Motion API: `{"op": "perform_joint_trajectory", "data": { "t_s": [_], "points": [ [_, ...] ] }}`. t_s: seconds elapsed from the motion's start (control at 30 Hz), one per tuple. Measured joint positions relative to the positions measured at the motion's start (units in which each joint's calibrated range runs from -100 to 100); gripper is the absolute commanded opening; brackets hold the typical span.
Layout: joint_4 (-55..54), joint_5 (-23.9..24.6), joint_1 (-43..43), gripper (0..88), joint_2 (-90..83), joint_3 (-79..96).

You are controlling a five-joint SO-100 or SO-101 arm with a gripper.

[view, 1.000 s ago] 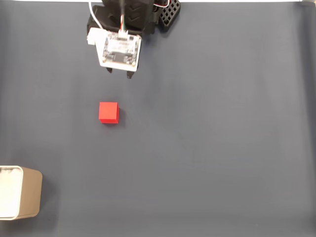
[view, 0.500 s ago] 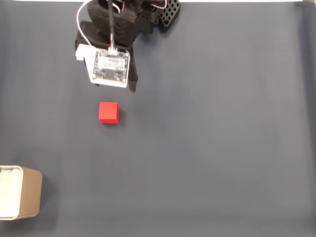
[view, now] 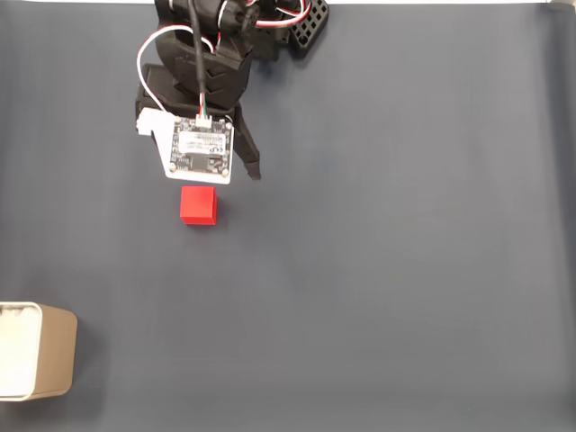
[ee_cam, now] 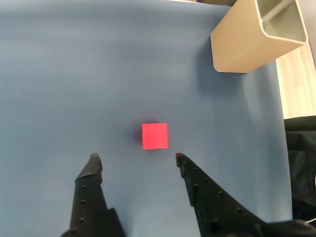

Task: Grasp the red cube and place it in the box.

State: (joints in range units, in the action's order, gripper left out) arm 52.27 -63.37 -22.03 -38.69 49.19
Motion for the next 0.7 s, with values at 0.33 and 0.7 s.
{"op": "perform_joint_trajectory", "data": {
  "t_s": [0.33, 0.7],
  "points": [
    [-5.57, 0.05, -2.15, 41.0, 3.39, 1.99],
    [-11.46, 0.05, -2.67, 43.1, 5.99, 5.06]
  ]
}}
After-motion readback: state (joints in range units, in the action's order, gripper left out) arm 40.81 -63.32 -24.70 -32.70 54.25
